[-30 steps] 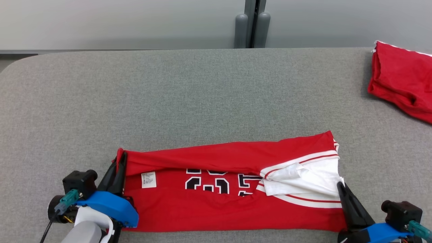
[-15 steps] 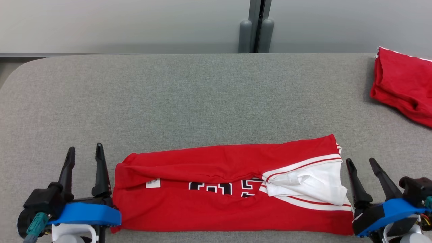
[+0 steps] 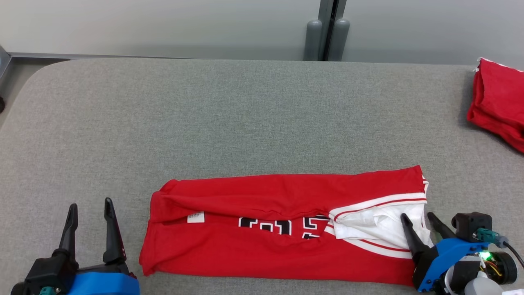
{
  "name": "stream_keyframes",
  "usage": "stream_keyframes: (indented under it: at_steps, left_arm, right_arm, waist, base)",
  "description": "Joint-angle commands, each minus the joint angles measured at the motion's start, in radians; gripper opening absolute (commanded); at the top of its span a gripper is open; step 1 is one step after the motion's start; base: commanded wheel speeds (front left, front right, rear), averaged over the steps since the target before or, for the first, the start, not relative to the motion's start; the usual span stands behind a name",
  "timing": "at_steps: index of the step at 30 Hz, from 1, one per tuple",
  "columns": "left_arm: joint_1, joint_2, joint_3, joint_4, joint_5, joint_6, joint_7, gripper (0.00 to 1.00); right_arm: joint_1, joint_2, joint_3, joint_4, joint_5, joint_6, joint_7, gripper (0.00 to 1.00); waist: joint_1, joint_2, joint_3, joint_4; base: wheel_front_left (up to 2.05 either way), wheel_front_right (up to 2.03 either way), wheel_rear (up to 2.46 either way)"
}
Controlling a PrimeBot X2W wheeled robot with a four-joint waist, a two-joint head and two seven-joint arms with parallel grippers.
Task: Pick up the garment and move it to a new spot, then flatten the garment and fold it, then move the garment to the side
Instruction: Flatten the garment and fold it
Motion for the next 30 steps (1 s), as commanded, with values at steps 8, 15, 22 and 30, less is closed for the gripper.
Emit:
stream_keyframes:
  at_steps: [8,15,22,30]
  left_arm:
    - [0.015,-0.009,0.02,0.048,0.042,-0.011,-0.005,1.0]
    - [0.023,-0.009,0.015,0.05,0.058,0.011,-0.005,1.0]
    - [0.036,-0.01,0.019,0.043,0.069,0.022,-0.005,1.0]
    - [0.046,-0.009,0.022,0.047,0.068,0.027,-0.005,1.0]
  right_arm:
    - [-0.007,0.015,0.069,0.098,0.021,0.002,0.034,0.06]
    - [-0.021,-0.024,0.04,0.065,0.054,0.0,-0.024,0.0]
    - [-0.038,-0.113,-0.076,0.074,0.041,0.0,-0.019,0.0]
    - [-0.036,-0.114,-0.059,0.004,0.033,0.0,0.031,0.0]
  waist:
    - [0.0,-0.0001,0.002,0.001]
    - [0.0,-0.0001,-0.02,-0.015]
    - [0.0,-0.0001,-0.052,-0.029]
    - [0.0,-0.0001,-0.075,-0.048]
  base:
    - [0.0,0.0,0.0]
    - [0.0,0.0,0.0]
    - [0.0,0.0,0.0]
    - [0.0,0.0,0.0]
